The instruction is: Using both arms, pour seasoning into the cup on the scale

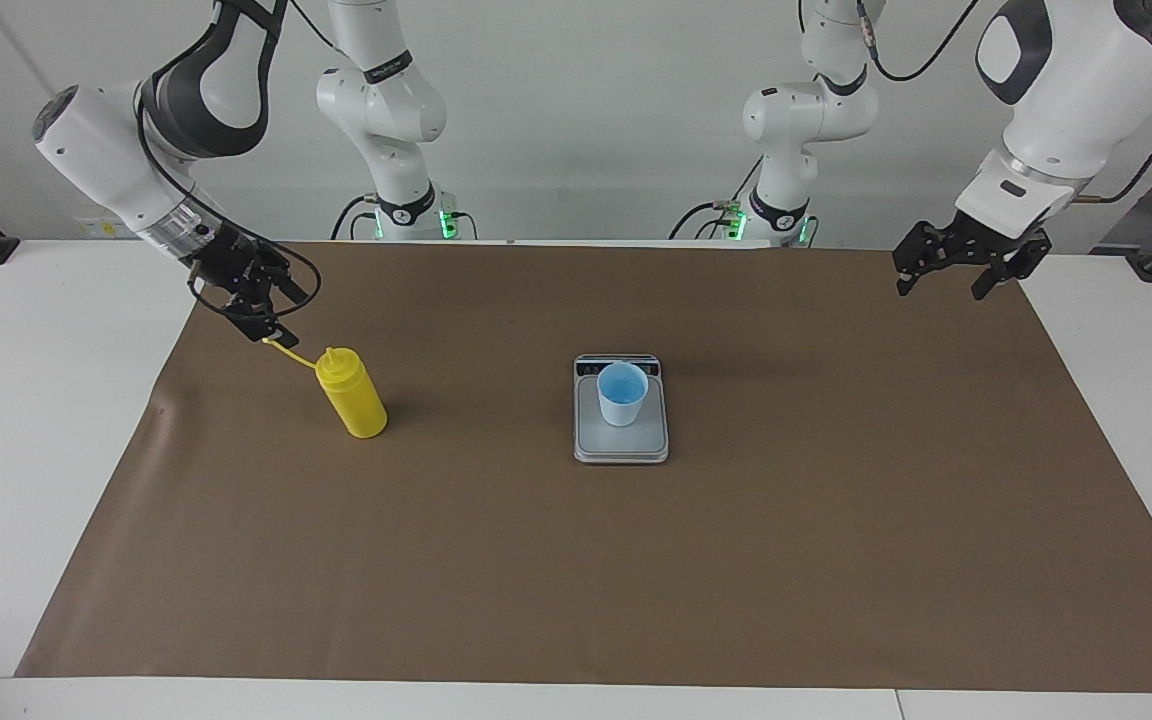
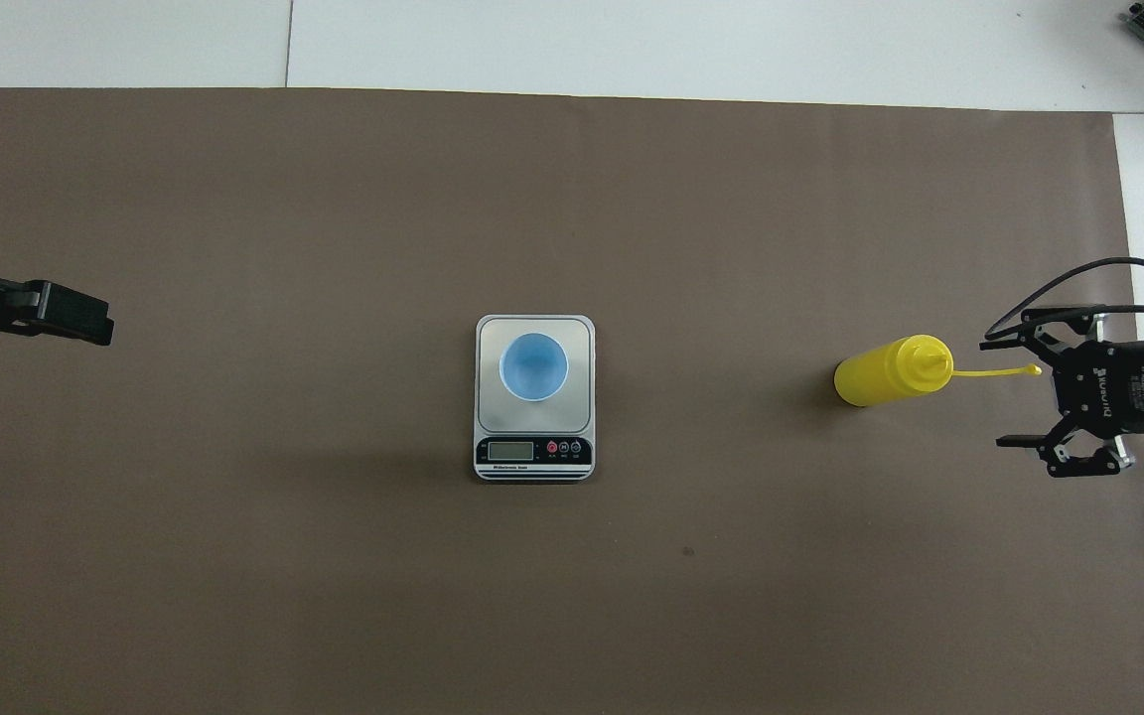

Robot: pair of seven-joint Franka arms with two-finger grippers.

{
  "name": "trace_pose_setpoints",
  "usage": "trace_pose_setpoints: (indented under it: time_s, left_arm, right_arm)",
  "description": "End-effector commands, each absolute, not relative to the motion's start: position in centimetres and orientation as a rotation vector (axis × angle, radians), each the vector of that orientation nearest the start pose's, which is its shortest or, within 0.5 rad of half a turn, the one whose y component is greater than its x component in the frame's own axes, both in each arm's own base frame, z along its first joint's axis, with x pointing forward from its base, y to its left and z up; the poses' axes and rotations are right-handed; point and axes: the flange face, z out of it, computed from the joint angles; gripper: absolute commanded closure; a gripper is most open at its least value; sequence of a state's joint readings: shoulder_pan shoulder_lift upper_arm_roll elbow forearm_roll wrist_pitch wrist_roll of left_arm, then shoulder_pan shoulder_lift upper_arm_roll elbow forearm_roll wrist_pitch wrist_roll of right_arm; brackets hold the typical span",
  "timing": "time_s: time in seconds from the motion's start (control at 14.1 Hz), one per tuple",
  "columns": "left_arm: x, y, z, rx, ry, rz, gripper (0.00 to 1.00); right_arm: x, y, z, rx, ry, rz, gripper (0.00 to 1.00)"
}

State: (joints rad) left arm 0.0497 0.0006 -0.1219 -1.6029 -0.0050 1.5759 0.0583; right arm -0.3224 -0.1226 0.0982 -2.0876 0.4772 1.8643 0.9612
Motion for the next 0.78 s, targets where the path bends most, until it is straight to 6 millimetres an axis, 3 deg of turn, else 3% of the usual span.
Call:
trace_pose_setpoints:
  time_s: [0.0,0.14,0.35,0.57,0.71]
  left_arm:
    - [54.5,-3.8,61.1,-3.135,0.185,0.039,0.0]
    - [54.5,-3.8,61.1,-3.135,0.185,0.039,0.0]
    - [54.5,-3.8,61.1,-3.136,0.183,0.039,0.0]
    - [54.5,-3.8,61.1,-3.135,0.185,0.039,0.0]
    - [54.5,-3.7,61.1,-3.136,0.18,0.039,0.0]
  right_arm:
    - [50.2,-5.0,48.2,-2.239,1.656,0.383,0.0]
    - [50.3,-2.8,48.5,-2.447,1.493,0.324,0.0]
    - [50.5,-0.1,49.3,-2.766,1.013,0.219,0.0]
    - [51.7,1.5,52.5,-2.972,0.72,0.093,0.0]
    - [52.8,2.4,55.8,-3.001,0.614,0.085,0.0]
